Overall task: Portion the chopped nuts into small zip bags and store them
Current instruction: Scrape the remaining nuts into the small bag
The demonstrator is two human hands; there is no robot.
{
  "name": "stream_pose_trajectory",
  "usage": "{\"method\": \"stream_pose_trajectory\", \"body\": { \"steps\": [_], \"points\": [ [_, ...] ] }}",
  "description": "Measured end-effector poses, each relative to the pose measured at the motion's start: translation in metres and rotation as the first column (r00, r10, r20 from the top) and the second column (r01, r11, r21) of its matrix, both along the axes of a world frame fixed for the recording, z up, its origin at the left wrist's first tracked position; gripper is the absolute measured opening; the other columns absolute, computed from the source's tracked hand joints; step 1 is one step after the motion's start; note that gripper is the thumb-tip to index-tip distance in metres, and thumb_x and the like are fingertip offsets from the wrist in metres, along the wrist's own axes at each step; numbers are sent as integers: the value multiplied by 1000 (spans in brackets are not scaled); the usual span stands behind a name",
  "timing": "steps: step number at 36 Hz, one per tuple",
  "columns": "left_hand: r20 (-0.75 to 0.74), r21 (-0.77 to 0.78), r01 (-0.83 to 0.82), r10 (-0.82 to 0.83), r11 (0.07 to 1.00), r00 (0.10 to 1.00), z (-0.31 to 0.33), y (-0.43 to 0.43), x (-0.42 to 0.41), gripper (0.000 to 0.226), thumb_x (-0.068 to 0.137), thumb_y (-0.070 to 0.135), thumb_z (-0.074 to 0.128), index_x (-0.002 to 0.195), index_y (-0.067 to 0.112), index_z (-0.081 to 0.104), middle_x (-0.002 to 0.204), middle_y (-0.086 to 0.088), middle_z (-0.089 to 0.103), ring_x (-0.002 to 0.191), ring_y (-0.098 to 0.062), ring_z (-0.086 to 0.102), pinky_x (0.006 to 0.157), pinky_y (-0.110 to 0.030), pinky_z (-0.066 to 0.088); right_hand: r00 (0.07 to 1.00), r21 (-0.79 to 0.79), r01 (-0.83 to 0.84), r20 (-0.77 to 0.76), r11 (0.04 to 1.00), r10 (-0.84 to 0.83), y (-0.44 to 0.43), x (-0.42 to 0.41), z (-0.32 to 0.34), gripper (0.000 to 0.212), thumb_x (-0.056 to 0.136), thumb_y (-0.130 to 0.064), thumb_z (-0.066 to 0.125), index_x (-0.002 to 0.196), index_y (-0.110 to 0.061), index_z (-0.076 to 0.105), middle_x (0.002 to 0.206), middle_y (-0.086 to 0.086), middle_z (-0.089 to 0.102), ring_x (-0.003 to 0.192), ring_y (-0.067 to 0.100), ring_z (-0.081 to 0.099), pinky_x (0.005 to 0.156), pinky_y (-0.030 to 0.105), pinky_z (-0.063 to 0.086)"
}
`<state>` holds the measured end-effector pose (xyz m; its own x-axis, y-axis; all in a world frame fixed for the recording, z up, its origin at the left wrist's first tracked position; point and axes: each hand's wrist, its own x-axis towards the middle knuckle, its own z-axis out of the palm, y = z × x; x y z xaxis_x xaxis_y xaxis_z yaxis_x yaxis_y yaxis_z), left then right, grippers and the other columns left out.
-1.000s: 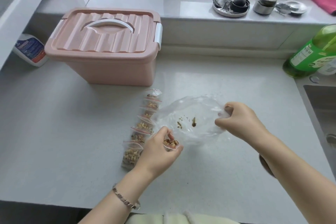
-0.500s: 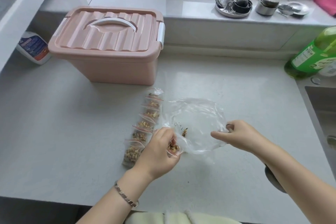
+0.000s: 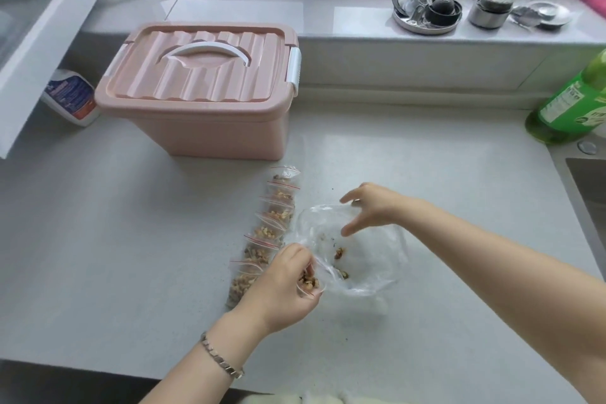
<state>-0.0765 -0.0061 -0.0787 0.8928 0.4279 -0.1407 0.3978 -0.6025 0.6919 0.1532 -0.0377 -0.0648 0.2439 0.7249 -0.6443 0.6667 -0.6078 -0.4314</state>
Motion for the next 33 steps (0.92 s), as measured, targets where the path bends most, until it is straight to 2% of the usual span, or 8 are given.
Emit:
{"method": "stream_pose_trajectory", "body": {
  "steps": [7,12,15,19,23,27,31,33],
  "points": [
    [-30,0,-3,3,1000,1000,-10,-2,-1,20,77,22,61,78,18,41,81,15,36,82,-2,37,71,-14,33,996,-124,-15,-89,992,4,16,-9,-40,67,69,-33,78,128,-16,51,123,0,58,110,20,56,94,27,43],
    [-30,-15,-23,22,1000,999,-12,-2,1,21,77,20,60,76,19,39,81,14,37,81,0,36,70,-13,33,997,-101,-7,-82,995,-2,16,-10,-44,20,74,-28,73,78,-13,59,79,1,60,70,17,55,62,25,42],
    [-25,-2,-31,31,1000,999,-12,0,2,19,77,21,59,76,18,40,82,13,38,81,-4,37,72,-18,36,990,-3,95,-101,995,-95,9,-6,-29,33,77,-22,66,57,-17,40,59,-1,40,53,14,38,50,25,28],
    [13,10,-60,60,998,998,-9,0,6,22,77,22,62,75,22,40,83,14,39,82,-2,38,76,-19,37,984,198,179,-53,964,-171,-9,2,3,14,79,-24,68,84,-12,64,80,6,59,77,22,56,66,28,45],
    [73,2,-67,67,998,995,1,-1,12,19,78,20,63,77,19,44,87,7,46,85,-6,40,78,-17,35,976,352,205,-2,913,-219,-33,6,27,7,79,-19,63,73,-16,60,65,-3,55,65,16,48,54,23,35],
    [131,14,-69,66,998,989,12,-2,18,17,74,21,61,78,13,47,93,-1,51,90,-10,43,79,-15,34,965,451,222,23,864,-260,-52,4,49,24,79,-14,60,61,-27,50,61,-10,53,58,6,46,53,21,34],
    [182,46,-66,57,997,982,25,-1,26,18,73,17,65,79,11,48,96,-2,52,93,-12,44,80,-12,33,940,607,193,110,771,-322,-60,1,65,5,79,-9,60,75,-11,62,67,-1,59,66,19,52,59,28,39],
    [209,49,-64,52,997,977,32,0,29,20,74,15,66,80,13,47,98,-3,53,95,-11,44,80,-12,33,940,605,166,140,778,-310,-62,-2,69,14,77,-5,58,68,-14,55,62,-6,51,63,19,45,56,25,35]
  ]
}}
